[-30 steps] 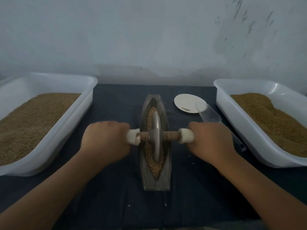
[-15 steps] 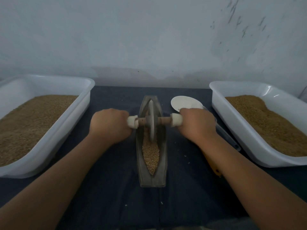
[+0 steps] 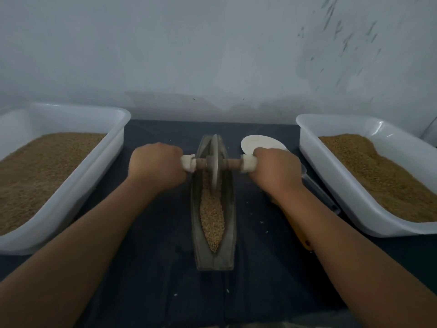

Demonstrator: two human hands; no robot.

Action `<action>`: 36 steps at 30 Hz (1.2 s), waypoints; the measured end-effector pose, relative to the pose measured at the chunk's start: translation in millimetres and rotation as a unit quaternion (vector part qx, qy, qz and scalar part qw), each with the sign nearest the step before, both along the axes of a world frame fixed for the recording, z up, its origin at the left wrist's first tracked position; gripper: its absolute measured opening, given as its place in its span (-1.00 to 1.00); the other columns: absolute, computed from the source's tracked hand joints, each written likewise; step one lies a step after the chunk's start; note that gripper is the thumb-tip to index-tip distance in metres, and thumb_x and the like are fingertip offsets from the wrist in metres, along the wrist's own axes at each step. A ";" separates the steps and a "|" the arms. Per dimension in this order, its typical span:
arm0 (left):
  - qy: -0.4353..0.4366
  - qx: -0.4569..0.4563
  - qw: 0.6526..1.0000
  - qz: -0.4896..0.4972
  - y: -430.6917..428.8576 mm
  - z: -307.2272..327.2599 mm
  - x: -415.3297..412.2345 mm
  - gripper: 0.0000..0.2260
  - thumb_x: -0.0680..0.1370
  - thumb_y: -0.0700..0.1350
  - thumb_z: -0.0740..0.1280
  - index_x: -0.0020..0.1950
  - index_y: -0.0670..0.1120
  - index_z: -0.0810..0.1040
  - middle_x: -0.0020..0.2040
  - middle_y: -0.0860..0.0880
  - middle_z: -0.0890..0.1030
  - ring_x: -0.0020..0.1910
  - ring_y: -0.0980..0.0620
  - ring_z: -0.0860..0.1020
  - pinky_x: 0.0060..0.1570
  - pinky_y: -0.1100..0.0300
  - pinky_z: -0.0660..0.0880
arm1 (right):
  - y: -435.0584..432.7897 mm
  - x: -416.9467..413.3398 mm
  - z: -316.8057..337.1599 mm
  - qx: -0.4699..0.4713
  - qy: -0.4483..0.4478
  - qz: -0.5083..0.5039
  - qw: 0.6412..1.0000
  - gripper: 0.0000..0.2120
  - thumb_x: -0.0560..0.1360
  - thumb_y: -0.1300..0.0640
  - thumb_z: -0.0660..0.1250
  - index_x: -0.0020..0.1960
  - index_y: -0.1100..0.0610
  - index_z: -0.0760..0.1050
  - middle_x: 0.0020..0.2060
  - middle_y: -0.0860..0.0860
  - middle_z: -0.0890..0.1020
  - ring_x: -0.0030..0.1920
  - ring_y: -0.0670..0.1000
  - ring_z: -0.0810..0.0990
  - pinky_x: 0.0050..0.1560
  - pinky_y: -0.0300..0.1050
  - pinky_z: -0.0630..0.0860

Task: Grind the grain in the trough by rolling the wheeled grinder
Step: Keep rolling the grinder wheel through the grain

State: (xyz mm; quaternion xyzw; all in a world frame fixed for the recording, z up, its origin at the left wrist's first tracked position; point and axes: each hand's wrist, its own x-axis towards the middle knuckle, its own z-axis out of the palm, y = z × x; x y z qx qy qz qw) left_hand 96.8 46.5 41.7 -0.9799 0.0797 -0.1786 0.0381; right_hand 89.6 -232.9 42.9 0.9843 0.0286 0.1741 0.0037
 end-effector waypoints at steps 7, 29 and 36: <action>0.021 0.016 0.999 -0.020 14.5 -10.7 -55.0 -0.70 0.48 0.21 0.39 -0.30 0.12 0.38 -0.40 0.14 0.44 -0.45 0.18 0.38 -0.44 0.23 0.19 | -16.1 -53.4 -3.2 -0.044 -0.062 0.089 0.993 -0.70 0.45 -0.18 0.40 -0.27 -0.06 0.36 -0.45 -0.12 0.41 -0.43 0.00 0.45 -0.48 -0.14 0.35; -0.046 0.045 0.997 -0.046 18.9 -17.2 -79.3 -0.58 0.37 0.23 0.45 -0.36 0.12 0.23 -0.49 0.15 0.28 -0.54 0.17 0.22 -0.45 0.27 0.06 | -28.4 -64.9 -14.8 -0.027 -0.082 0.134 0.987 -0.70 0.37 -0.32 0.20 -0.28 -0.10 0.39 -0.50 -0.16 0.38 -0.49 -0.08 0.38 -0.54 -0.15 0.36; 0.026 0.006 1.000 0.001 -0.4 3.3 -24.4 -0.72 0.47 0.22 0.33 -0.29 0.08 0.42 -0.36 0.11 0.47 -0.41 0.10 0.40 -0.40 0.18 0.24 | -14.3 -3.6 -19.2 -0.036 -0.053 0.042 0.997 -0.71 0.48 -0.20 0.39 -0.21 -0.05 0.40 -0.46 -0.12 0.36 -0.40 0.01 0.39 -0.44 -0.17 0.15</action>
